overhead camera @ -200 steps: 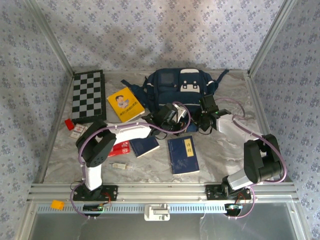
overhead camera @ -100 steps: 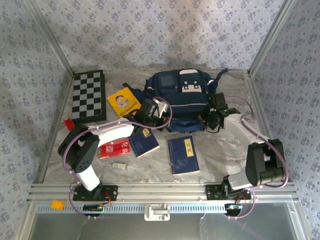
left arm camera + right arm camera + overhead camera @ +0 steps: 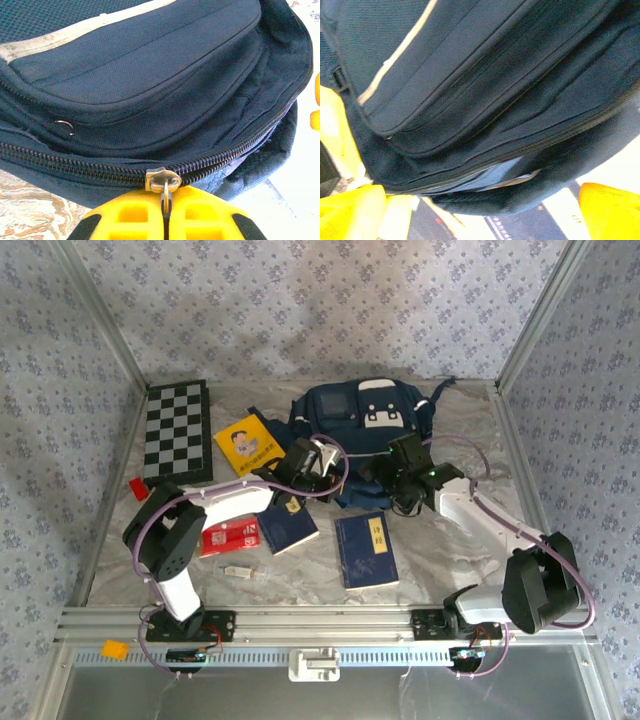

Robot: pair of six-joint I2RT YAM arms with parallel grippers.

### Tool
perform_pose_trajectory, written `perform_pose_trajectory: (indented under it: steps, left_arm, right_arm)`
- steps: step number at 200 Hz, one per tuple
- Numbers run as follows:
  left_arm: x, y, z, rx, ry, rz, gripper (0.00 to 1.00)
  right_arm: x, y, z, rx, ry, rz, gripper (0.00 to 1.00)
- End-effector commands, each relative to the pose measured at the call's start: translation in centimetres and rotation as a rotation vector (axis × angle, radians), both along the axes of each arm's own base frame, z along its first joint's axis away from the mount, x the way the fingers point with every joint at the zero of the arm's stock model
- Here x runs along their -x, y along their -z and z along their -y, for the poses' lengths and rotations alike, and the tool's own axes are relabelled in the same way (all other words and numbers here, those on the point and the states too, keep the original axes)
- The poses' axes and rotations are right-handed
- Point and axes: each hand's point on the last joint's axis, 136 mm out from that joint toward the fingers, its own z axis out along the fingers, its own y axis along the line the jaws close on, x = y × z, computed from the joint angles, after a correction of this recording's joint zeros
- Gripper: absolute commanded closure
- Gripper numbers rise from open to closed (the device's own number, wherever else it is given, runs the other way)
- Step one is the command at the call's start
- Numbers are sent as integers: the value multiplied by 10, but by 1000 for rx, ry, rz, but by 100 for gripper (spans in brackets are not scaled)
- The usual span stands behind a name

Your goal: Pack books, pencil case, and school supplies into a backpack

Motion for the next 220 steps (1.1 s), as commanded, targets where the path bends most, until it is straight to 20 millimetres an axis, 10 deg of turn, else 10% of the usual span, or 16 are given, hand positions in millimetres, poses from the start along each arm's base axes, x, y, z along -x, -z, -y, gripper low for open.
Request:
perform_pose_trajectory:
  steps: [1, 69, 144, 220]
  left_arm:
    - [-9, -31, 24, 88, 26, 65, 100]
    - [-5, -31, 27, 76, 51, 73, 100]
    - [-18, -28, 5, -4, 33, 106, 100]
    - [-116, -13, -68, 10, -183, 23, 100]
  right_arm:
    - [-5, 3, -6, -73, 123, -17, 0]
    - [-32, 30, -22, -45, 162, -57, 21]
    - [-29, 48, -4, 60, 125, -119, 99]
    - [-17, 30, 22, 101, 148, -105, 100]
